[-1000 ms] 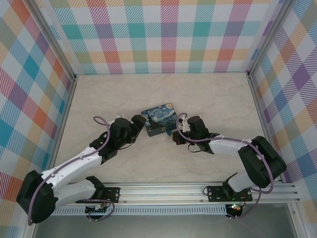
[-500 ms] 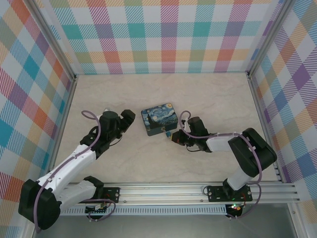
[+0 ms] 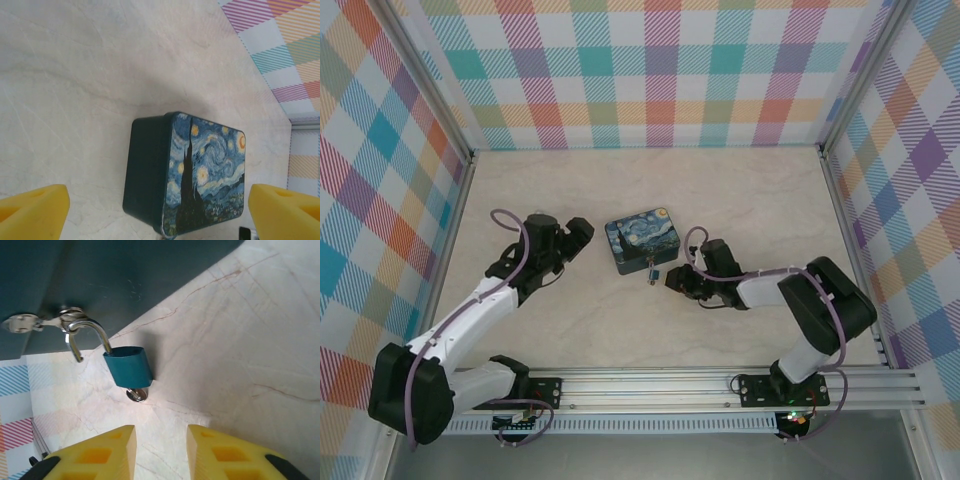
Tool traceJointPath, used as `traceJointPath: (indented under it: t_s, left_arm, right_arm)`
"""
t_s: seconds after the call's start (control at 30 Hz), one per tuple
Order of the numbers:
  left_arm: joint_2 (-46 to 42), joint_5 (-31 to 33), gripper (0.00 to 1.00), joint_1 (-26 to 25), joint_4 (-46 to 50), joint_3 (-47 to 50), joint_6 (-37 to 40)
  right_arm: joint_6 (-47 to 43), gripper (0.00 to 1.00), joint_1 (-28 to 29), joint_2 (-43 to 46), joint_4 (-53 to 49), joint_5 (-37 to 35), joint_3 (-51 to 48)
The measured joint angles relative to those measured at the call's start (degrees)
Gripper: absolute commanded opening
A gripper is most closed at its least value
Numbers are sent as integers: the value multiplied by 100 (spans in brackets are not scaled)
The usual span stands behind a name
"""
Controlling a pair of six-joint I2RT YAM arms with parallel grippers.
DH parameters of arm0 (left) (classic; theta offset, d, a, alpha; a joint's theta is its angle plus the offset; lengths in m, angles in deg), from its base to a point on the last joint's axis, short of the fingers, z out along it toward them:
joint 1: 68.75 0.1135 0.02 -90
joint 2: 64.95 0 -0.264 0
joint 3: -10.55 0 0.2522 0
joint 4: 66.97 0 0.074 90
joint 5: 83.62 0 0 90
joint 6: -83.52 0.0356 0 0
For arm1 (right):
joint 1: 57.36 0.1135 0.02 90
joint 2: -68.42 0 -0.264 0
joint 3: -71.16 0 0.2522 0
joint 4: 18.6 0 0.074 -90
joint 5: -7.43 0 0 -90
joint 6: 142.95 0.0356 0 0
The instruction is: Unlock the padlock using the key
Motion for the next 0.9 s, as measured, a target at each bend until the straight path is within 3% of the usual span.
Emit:
traceJointPath:
  t_s: [0.1, 0.27, 0.9]
  left_arm:
    - [306, -142, 98, 81, 17, -291, 262]
    - [920, -601, 100, 142, -153, -476, 605]
    - [2559, -1821, 97, 173, -839, -640, 1073]
  right_arm:
    - [-297, 47, -39, 389, -2, -92, -114]
    - [-903, 51, -61, 514, 179, -114, -129]
    - [-1027, 55, -114, -739, 1283, 114, 269]
